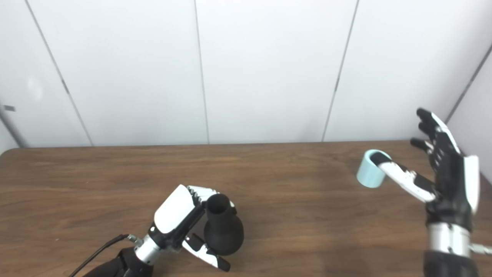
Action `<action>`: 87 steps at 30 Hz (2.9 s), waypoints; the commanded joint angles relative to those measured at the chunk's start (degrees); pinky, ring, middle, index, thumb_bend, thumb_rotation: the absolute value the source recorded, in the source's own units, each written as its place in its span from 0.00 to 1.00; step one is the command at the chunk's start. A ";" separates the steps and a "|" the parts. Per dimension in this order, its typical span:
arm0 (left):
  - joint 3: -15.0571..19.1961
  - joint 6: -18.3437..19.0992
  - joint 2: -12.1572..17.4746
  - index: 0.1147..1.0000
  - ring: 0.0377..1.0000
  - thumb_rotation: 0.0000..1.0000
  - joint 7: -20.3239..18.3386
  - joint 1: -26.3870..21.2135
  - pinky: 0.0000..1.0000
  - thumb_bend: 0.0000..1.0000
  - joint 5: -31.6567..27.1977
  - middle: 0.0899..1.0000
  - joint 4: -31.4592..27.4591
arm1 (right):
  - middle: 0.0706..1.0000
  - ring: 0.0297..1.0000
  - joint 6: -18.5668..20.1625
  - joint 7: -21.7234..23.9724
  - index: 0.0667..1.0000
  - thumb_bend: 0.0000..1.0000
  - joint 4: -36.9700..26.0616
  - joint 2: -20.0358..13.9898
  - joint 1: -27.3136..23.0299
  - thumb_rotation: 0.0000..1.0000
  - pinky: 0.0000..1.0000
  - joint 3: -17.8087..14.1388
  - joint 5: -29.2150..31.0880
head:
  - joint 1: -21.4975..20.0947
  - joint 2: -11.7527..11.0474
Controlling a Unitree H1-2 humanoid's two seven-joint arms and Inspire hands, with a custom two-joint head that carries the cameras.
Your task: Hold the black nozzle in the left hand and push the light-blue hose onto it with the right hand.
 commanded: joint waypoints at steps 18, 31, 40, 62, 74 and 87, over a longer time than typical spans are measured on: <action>-12.62 -1.03 2.83 0.44 0.45 0.00 8.07 4.80 0.33 0.52 -4.03 0.42 4.90 | 0.98 0.96 -4.07 -5.91 0.98 1.00 17.64 -1.39 -7.73 0.60 0.89 0.44 -0.83 | -16.74 -1.00; -15.99 -1.03 4.72 0.44 0.46 0.00 9.27 3.97 0.34 0.52 -5.85 0.42 4.27 | 0.94 0.89 -7.25 -8.50 0.96 1.00 30.22 -2.08 -6.32 0.59 0.80 2.93 -2.48 | -17.97 -1.13; -15.51 -1.03 5.51 0.43 0.46 0.00 8.86 4.64 0.34 0.52 -6.01 0.43 3.04 | 0.96 0.90 -9.79 -10.29 0.98 1.00 35.89 -1.57 -6.36 0.58 0.80 2.72 -0.45 | -18.23 -1.17; -14.75 -1.02 6.71 0.43 0.47 0.00 4.33 6.30 0.36 0.52 -6.93 0.43 -0.08 | 0.93 0.89 -11.38 -10.52 0.94 0.92 44.35 -3.63 -11.06 0.47 0.79 4.59 2.15 | -17.61 -0.30; -11.66 -1.02 7.15 0.44 0.47 0.00 1.34 8.81 0.36 0.52 -7.28 0.42 -2.33 | 0.95 0.91 -10.92 -10.20 0.95 1.00 48.44 -2.72 -14.60 0.48 0.79 2.74 8.30 | -16.96 0.61; -9.84 -1.02 6.70 0.44 0.47 0.00 -0.68 9.84 0.36 0.52 -7.15 0.43 -2.69 | 0.88 0.82 -10.86 -9.40 0.92 1.00 48.91 -3.56 -16.09 0.45 0.69 7.48 5.61 | -16.67 0.44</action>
